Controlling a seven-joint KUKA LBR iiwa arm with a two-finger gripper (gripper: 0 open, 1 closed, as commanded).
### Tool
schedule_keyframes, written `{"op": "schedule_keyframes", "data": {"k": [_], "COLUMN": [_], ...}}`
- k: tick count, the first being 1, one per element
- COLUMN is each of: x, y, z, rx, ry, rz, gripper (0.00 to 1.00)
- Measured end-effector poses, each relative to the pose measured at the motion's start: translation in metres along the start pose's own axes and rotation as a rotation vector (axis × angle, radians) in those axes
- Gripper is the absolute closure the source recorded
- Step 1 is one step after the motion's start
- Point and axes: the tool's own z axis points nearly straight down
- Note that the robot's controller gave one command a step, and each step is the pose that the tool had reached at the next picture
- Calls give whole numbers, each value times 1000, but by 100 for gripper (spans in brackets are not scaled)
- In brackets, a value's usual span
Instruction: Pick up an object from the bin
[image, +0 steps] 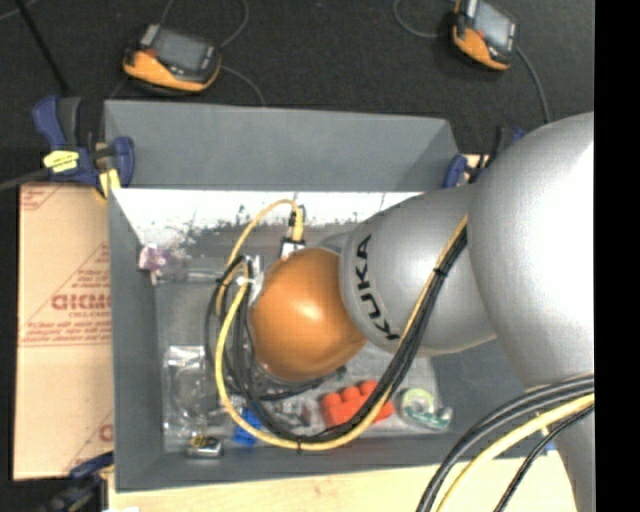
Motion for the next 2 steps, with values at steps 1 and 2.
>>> {"op": "schedule_keyframes", "data": {"k": [1,2], "x": [-2,1], "y": [2,-51], "z": [1,-158], "rx": [-2,-2], "ry": [-6,1], "rz": [-1,-23], "gripper": [100,100]}}
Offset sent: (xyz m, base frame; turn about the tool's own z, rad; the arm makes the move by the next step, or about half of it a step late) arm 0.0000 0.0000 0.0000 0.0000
